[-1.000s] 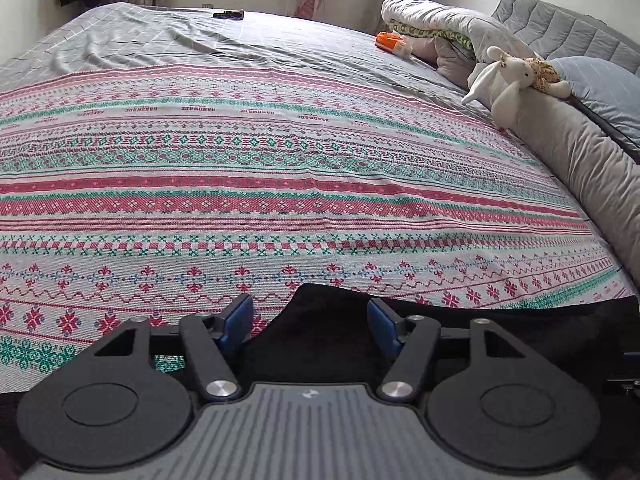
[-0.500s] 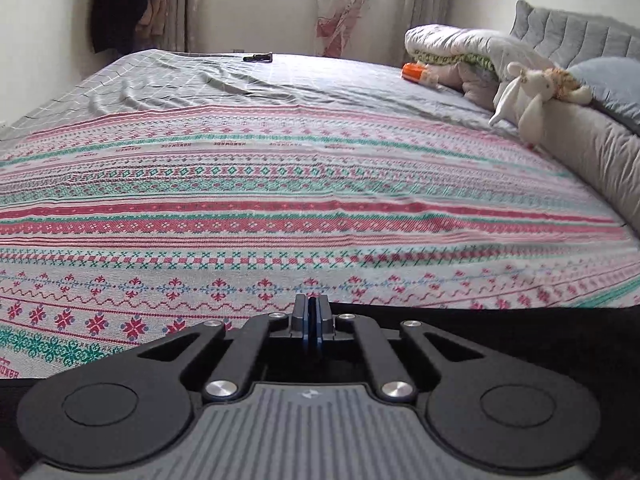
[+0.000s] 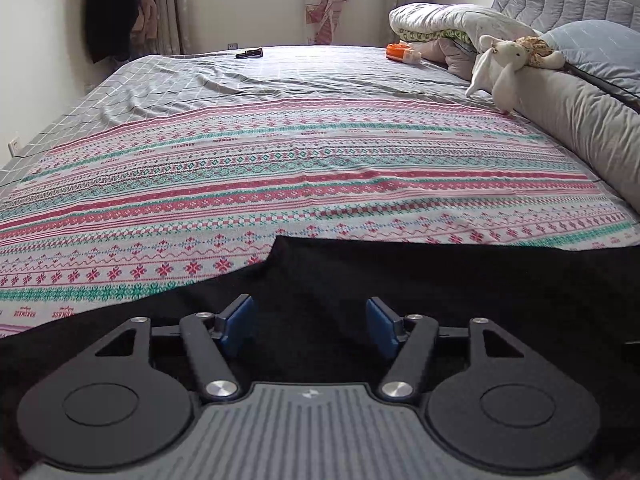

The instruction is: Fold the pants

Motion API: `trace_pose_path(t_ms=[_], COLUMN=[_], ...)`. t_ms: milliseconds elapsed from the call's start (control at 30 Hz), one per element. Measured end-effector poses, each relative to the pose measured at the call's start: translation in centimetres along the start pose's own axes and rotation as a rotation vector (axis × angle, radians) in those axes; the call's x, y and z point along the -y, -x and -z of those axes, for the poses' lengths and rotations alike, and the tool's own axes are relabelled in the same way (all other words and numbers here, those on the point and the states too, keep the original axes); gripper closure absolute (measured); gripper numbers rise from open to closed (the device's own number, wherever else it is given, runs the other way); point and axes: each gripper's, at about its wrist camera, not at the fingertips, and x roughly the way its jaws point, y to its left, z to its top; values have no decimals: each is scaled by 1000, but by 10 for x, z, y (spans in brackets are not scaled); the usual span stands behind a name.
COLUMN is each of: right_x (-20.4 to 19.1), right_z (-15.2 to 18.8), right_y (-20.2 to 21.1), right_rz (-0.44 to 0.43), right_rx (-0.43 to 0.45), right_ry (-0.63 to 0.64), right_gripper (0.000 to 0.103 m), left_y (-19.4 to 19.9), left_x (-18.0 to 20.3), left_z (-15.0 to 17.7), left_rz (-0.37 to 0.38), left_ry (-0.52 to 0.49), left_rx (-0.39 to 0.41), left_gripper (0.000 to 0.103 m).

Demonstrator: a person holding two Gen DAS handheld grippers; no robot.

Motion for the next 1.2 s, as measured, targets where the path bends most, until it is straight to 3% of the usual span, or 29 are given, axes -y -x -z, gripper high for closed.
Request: trace_pose_path(t_ms=[200, 333, 467, 533, 600, 700, 867, 1000, 1100, 1200], right_x=[-35, -52, -60, -63, -66, -68, -47, -32, -28, -18], right_z=[30, 50, 67, 76, 79, 84, 88, 99, 99, 91], right_y=[17, 33, 54, 59, 57, 41, 45, 56, 62, 70], right_rz=[-80, -115, -231, -273, -308, -286, -307, -311, -311, -308], right_rx=[56, 140, 221, 247, 228, 125, 48, 36, 31, 93], right_ry=[193, 301, 393, 417, 432, 453, 409, 389, 359, 310], right_gripper=[3, 3, 6, 15, 39, 70, 70, 70, 65, 61], left_y=[40, 53, 57, 57, 57, 57, 55, 57, 61, 65], left_x=[35, 58, 77, 79, 79, 71, 36, 21, 21, 37], left_z=[45, 78, 100, 108, 114, 121, 126, 129, 131, 130], left_rz=[70, 101, 83, 80, 79, 91, 198, 244, 268, 330], left_ry=[-62, -132, -235, -258, -278, -277, -156, -170, -168, -176], left_rx=[-29, -51, -57, -53, -46, -24, -72, -82, -63, -6], left_gripper=[10, 9, 9, 9, 9, 7, 2, 1, 3, 6])
